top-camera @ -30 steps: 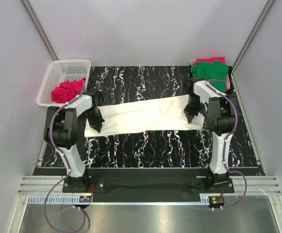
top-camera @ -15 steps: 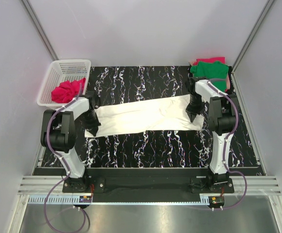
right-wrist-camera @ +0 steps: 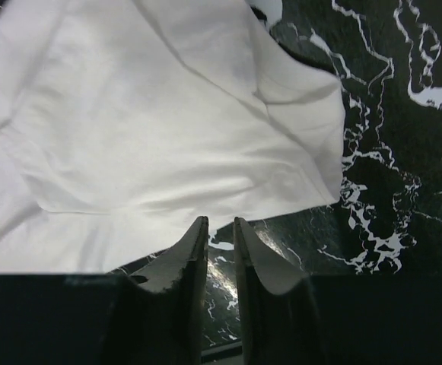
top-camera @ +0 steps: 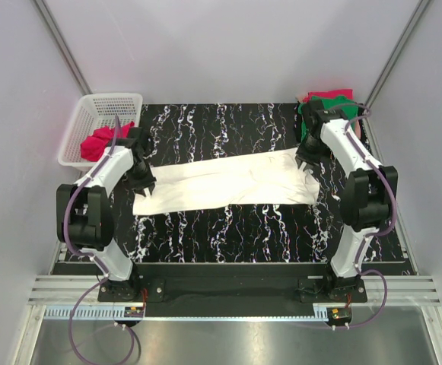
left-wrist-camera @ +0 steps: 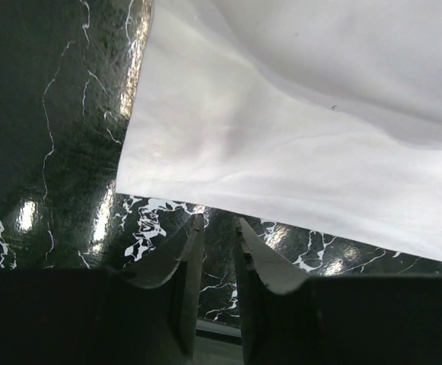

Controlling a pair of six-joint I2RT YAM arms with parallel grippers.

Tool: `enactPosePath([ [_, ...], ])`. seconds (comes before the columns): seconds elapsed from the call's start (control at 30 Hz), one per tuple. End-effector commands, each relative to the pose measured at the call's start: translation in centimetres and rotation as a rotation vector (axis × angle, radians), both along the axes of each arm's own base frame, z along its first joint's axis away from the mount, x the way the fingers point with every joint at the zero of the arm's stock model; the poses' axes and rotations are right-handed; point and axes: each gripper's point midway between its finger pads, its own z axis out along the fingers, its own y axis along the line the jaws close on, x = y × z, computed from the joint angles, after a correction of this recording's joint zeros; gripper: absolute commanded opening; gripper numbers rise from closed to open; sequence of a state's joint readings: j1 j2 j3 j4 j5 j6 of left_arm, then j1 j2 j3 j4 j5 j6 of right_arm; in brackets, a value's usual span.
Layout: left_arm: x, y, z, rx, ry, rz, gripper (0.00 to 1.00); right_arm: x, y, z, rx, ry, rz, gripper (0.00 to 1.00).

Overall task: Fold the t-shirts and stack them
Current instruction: Fold the tshirt

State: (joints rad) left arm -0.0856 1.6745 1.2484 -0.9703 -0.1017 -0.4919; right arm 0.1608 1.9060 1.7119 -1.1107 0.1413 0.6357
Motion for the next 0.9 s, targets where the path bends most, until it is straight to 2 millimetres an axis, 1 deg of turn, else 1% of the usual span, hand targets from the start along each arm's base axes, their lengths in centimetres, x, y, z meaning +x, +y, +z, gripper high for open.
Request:
enactPosePath([
  [0.0, 1.2, 0.1, 1.4, -0.004, -0.059, -0.006, 0.27, -2.7, 1.0, -2.8, 0.068, 0.075, -0.029, 0.26],
  [0.2, 1.1, 0.1, 0.4, 0.007, -0.033, -0.026, 0.27, -3.3, 1.5, -5.0, 0.095, 0.122, -0.052, 0.26],
  [0.23, 1.1, 0.2, 0.2, 0.01, -0.029, -0.027, 0.27, -3.4, 1.5, -5.5, 0.092, 0.137, -0.054, 0.26],
  [0.37, 1.2, 0.1, -0.1, 0.013, -0.02, -0.036, 0.27, -3.8, 1.3, -6.4, 0.077, 0.167, -0.057, 0.25],
  [0.5, 1.2, -0.1, -1.0, 0.033, 0.004, -0.057, 0.27, -4.3, 0.9, -7.4, 0.054, 0.216, -0.055, 0.24],
  [0.57, 1.3, 0.1, -1.3, 0.055, 0.009, -0.063, 0.27, -4.4, 0.7, -8.3, 0.04, 0.238, -0.059, 0.23],
  [0.63, 1.6, 0.2, -1.7, 0.066, 0.008, -0.063, 0.27, -4.4, 0.6, -8.8, 0.027, 0.248, -0.064, 0.23],
  [0.77, 2.3, 0.2, -1.8, 0.07, 0.002, -0.065, 0.27, -4.0, 0.3, -9.0, 0.013, 0.251, -0.069, 0.23],
  [0.83, 2.6, 0.2, -2.4, 0.076, 0.016, -0.066, 0.27, -4.1, 0.3, -9.7, 0.005, 0.279, -0.07, 0.23],
  [0.87, 2.6, 0.3, -2.6, 0.084, 0.022, -0.071, 0.27, -4.0, 0.3, -9.8, 0.0, 0.285, -0.07, 0.22],
])
